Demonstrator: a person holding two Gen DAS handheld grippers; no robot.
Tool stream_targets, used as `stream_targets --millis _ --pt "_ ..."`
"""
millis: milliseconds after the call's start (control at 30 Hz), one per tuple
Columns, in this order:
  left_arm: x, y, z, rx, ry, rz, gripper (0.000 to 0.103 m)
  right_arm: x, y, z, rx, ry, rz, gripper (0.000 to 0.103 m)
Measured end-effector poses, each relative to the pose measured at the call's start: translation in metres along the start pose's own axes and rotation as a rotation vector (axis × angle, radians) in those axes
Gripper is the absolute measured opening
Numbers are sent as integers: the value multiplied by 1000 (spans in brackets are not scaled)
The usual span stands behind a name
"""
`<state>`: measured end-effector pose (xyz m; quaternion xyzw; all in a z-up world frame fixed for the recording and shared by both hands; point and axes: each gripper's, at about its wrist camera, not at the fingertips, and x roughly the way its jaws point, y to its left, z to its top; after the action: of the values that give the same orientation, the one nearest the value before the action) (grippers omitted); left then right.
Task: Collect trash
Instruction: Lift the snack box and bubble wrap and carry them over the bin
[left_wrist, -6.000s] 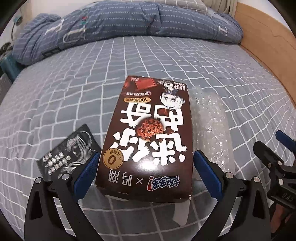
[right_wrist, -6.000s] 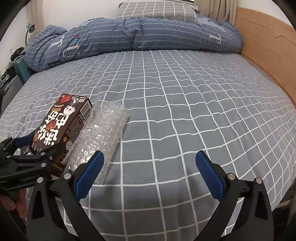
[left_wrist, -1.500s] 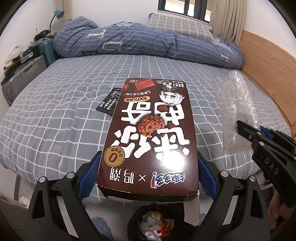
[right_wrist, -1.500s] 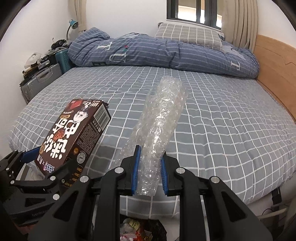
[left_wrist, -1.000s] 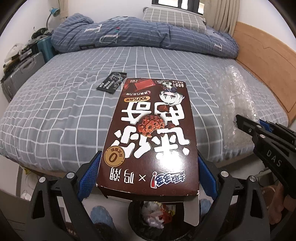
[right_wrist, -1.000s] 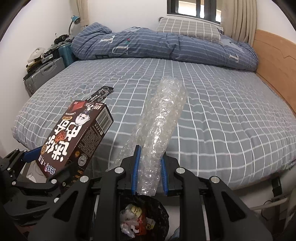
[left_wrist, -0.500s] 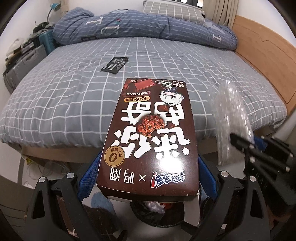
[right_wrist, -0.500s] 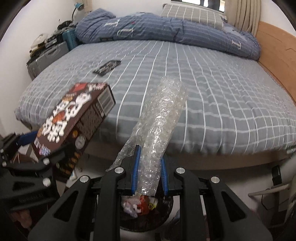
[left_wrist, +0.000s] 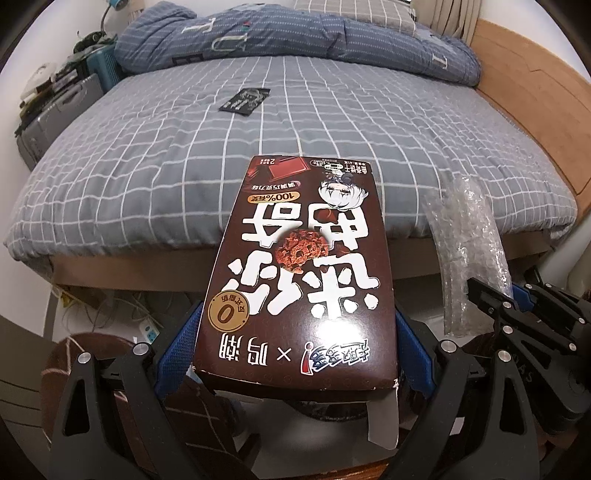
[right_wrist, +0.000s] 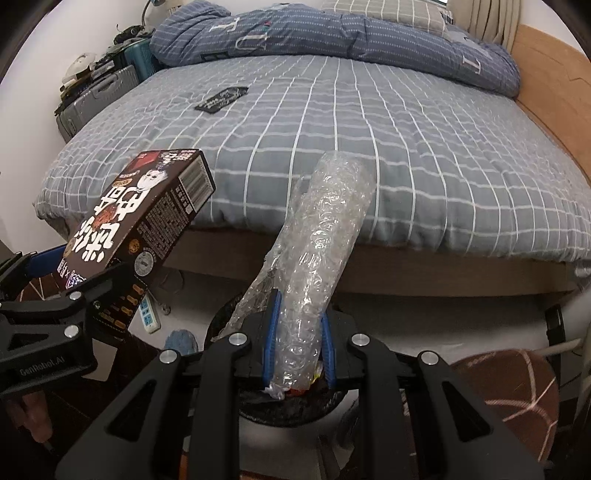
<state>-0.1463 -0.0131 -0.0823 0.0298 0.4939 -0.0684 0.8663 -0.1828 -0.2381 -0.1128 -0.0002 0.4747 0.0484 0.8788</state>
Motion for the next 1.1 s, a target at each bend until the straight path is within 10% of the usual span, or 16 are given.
stream_targets --millis 1100 --pt "96 26 -61 -18 219 -3 90 92 19 -54 -27 263 32 19"
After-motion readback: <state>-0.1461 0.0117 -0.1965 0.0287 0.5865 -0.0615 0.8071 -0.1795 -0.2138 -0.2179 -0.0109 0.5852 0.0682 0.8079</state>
